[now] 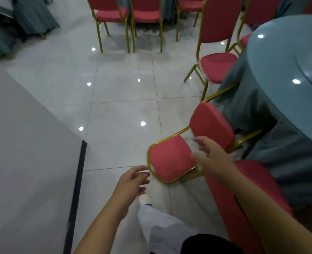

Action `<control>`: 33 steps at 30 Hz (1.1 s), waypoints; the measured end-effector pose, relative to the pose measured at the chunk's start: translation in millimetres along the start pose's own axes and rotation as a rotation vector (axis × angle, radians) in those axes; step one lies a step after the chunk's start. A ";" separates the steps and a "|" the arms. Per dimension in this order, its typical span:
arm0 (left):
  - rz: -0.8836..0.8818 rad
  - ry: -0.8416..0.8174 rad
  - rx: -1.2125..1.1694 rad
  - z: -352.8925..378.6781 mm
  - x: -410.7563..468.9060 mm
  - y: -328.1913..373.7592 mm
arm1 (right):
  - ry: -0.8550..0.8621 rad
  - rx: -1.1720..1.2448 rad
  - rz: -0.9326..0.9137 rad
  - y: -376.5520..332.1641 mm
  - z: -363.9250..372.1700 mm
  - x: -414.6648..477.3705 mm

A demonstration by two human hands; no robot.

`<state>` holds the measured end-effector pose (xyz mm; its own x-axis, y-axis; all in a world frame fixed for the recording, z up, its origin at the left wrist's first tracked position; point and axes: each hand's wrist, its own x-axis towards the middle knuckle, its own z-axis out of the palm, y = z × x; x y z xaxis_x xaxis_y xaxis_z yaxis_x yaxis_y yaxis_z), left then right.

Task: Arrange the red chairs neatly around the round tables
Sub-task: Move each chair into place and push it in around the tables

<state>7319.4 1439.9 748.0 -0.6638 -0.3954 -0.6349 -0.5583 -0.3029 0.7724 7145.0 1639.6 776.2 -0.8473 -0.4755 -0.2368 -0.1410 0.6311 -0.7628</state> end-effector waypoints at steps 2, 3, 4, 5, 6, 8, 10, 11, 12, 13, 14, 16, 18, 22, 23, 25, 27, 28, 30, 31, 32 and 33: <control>-0.057 0.013 0.052 -33.8 21.8 24.8 | -0.309 -0.052 0.021 -22.6 24.6 32.9; -0.086 0.006 0.082 -51.2 32.0 36.7 | -0.435 -0.103 0.028 -31.6 38.5 46.3; -0.099 0.002 0.093 -69.3 44.3 48.6 | -0.532 -0.150 0.030 -39.1 53.2 60.2; -0.096 0.012 0.089 -87.7 58.5 60.3 | -0.590 -0.184 0.035 -46.4 69.2 74.8; -0.087 0.041 0.066 -105.0 73.1 71.0 | -0.601 -0.199 0.041 -53.7 84.5 90.3; -0.077 0.144 -0.030 -136.5 102.8 89.3 | -0.511 -0.143 0.066 -69.4 110.0 124.5; -0.101 0.209 -0.145 -162.1 131.0 103.2 | -0.422 -0.013 0.123 -88.0 127.3 157.7; -0.112 0.197 -0.195 -173.6 144.5 109.4 | -0.417 0.061 0.144 -98.5 133.9 172.5; -0.116 0.168 -0.229 -184.9 158.9 116.7 | -0.430 0.122 0.156 -108.7 139.0 187.6; -0.118 0.141 -0.237 -195.8 174.9 126.1 | -0.445 0.152 0.161 -118.0 142.3 203.1; -0.120 0.128 -0.228 -206.2 193.5 137.3 | -0.456 0.158 0.163 -124.1 145.0 219.6; -0.108 0.117 -0.184 -224.5 236.6 164.5 | -0.465 0.110 0.183 -131.5 149.6 252.4; -0.076 0.091 -0.144 -237.6 281.5 198.6 | -0.429 0.033 0.221 -138.2 154.4 281.9; -0.009 -0.055 -0.058 -251.1 361.5 287.2 | -0.219 0.122 0.385 -161.6 151.9 320.1; -0.012 -0.077 -0.035 -251.1 376.9 306.9 | -0.149 0.164 0.419 -168.5 145.9 324.9; 0.004 -0.163 0.000 -243.2 407.0 345.4 | 0.047 0.259 0.473 -178.9 131.8 332.6; 0.018 -0.258 0.052 -226.6 439.5 376.9 | 0.237 0.335 0.535 -182.7 115.2 339.1; 0.011 -0.292 0.096 -213.9 454.6 389.5 | 0.305 0.374 0.585 -181.6 107.7 339.1; -0.001 -0.374 0.201 -183.5 472.9 409.6 | 0.404 0.446 0.709 -177.8 97.0 335.5; -0.007 -0.431 0.250 -167.3 480.2 415.7 | 0.458 0.484 0.756 -173.6 93.8 333.8; -0.010 -0.499 0.303 -150.8 487.0 421.0 | 0.512 0.521 0.790 -169.2 91.2 334.8; -0.012 -0.566 0.359 -134.1 492.6 426.8 | 0.555 0.556 0.821 -165.3 88.7 338.7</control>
<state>6820.9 999.5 767.6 -0.7607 0.1517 -0.6311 -0.6330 0.0416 0.7730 6926.7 1319.8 768.8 -0.7083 0.3808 -0.5943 0.6909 0.2013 -0.6944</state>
